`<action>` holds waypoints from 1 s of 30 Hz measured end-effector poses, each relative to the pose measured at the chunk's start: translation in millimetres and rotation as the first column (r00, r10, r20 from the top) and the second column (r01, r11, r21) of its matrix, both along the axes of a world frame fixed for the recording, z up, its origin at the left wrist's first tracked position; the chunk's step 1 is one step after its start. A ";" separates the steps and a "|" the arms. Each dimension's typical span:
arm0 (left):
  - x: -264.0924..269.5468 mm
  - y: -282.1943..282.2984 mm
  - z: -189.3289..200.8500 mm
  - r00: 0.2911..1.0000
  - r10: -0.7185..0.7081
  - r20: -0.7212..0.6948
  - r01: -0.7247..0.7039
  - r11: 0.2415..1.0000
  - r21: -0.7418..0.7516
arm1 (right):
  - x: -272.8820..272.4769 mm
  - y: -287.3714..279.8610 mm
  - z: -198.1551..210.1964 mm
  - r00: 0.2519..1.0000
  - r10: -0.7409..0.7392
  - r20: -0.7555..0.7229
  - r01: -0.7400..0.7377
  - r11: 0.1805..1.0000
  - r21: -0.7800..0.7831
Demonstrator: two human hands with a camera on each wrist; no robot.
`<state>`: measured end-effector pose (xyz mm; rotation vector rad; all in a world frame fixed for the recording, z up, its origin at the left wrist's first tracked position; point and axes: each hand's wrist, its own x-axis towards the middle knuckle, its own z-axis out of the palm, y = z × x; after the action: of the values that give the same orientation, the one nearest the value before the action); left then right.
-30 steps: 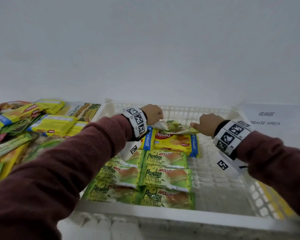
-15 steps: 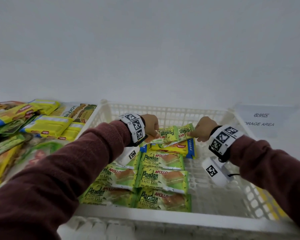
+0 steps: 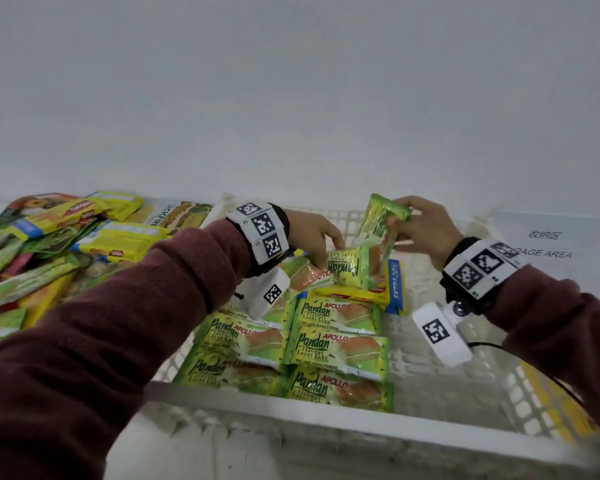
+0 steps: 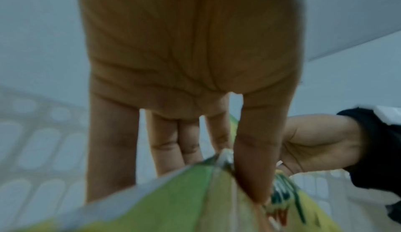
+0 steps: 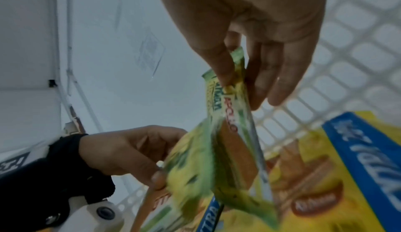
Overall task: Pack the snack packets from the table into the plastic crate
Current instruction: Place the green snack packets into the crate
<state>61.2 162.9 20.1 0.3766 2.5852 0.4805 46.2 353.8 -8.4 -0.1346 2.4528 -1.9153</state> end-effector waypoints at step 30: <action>55.3 -67.3 24.9 0.945 0.322 -0.066 -0.275 0.885 0.376 | 93.5 -87.1 -25.6 0.359 0.812 0.461 -0.551 -0.214 0.807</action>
<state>116.4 95.6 45.0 0.1264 2.6858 1.0872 139.7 266.8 -34.1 -1.4168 2.1455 0.1771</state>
